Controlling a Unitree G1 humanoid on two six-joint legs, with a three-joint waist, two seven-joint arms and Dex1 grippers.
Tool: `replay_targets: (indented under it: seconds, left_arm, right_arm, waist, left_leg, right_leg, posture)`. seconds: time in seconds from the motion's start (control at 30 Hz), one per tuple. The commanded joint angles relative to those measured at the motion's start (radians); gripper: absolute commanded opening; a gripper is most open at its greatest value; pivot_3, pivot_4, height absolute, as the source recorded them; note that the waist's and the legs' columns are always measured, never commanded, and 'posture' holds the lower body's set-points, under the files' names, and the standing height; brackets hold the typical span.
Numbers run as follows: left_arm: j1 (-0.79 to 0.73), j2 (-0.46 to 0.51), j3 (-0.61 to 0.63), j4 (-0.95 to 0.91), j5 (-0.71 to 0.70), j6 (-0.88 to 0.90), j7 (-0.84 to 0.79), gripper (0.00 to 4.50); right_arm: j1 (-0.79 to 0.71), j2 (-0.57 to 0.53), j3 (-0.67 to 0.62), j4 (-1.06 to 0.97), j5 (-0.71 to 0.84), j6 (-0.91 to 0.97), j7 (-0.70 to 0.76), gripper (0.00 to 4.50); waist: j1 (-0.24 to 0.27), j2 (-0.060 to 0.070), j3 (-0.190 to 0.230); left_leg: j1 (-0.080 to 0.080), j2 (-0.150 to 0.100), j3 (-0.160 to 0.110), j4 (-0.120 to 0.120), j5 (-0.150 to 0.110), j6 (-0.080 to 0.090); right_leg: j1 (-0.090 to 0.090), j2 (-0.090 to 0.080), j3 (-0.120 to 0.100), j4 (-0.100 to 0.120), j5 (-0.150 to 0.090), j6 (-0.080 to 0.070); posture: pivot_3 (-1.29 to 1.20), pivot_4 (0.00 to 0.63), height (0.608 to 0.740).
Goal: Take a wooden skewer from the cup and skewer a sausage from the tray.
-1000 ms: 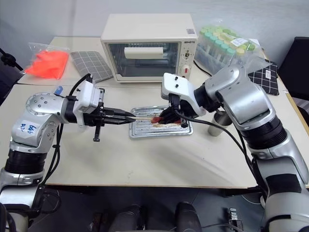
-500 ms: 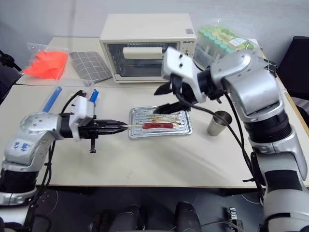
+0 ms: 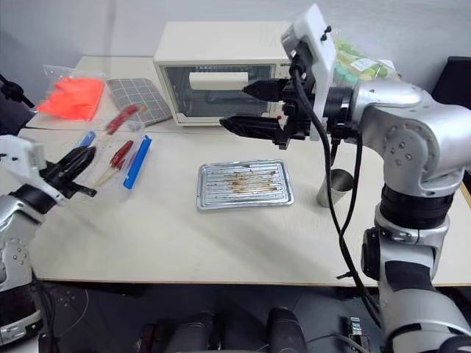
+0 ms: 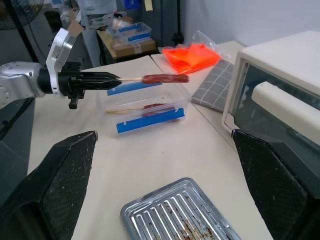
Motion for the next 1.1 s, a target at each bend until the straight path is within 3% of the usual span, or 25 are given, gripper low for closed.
replay_targets:
  seconds: [0.03, 0.23, 0.43, 0.63, 0.87, 1.1]
  left_arm:
    - [0.024, 0.006, 0.053, 0.036, 0.017, -0.077, 0.036, 0.00]
    - [-0.022, 0.014, 0.001, 0.150, 0.033, -0.138, 0.039, 0.00]
    - [-0.043, 0.022, -0.019, 0.164, -0.015, -0.151, -0.028, 1.71]
    - [0.060, 0.043, 0.086, 0.056, -0.087, -0.075, -0.017, 3.56]
    - [0.337, 0.074, 0.301, -0.181, -0.268, 0.082, -0.083, 3.56]
    - [0.458, 0.083, 0.424, -0.193, -0.321, 0.103, -0.095, 3.56]
  right_arm:
    - [0.017, 0.013, -0.053, -0.070, 0.059, 0.022, -0.070, 4.48]
    - [0.032, 0.001, -0.063, -0.081, 0.124, 0.027, -0.121, 4.48]
    - [0.036, -0.017, -0.059, -0.070, 0.171, 0.017, -0.149, 4.50]
    - [0.051, -0.039, -0.040, -0.053, 0.187, -0.008, -0.151, 4.50]
    - [0.079, -0.095, -0.005, -0.026, 0.184, -0.055, -0.107, 4.50]
    - [0.092, -0.120, 0.044, 0.003, 0.171, -0.119, -0.067, 4.50]
  waist:
    - [0.001, 0.000, 0.000]
    - [0.001, -0.001, 0.000]
    - [-0.001, -0.001, 0.000]
    - [-0.007, -0.001, 0.000]
    - [-0.005, -0.001, 0.000]
    - [-0.001, -0.001, 0.000]
  left_leg:
    - [0.000, 0.000, 0.000, 0.000, 0.000, 0.000]
    - [0.000, 0.000, 0.000, 0.000, 0.000, 0.000]
    - [0.000, 0.000, 0.001, -0.001, 0.000, 0.000]
    - [0.000, 0.001, 0.002, -0.002, 0.000, 0.000]
    - [0.000, 0.002, 0.002, -0.002, -0.001, 0.000]
    - [0.000, 0.000, 0.002, -0.002, -0.001, 0.001]
  right_leg:
    - [0.000, 0.000, 0.000, 0.000, 0.000, 0.000]
    - [0.000, -0.001, 0.000, 0.000, 0.000, 0.000]
    - [-0.001, -0.001, 0.000, 0.000, 0.000, 0.000]
    - [-0.002, 0.000, 0.000, 0.000, 0.000, 0.000]
    - [-0.002, -0.001, 0.001, -0.002, 0.000, 0.000]
    - [-0.001, -0.009, 0.001, -0.002, 0.000, -0.001]
  posture:
    - [0.00, 0.150, 0.740]
    - [0.00, 0.150, 0.740]
    - [0.00, 0.150, 0.740]
    - [0.00, 0.150, 0.740]
    - [0.00, 0.150, 0.740]
    - [0.00, 0.150, 0.740]
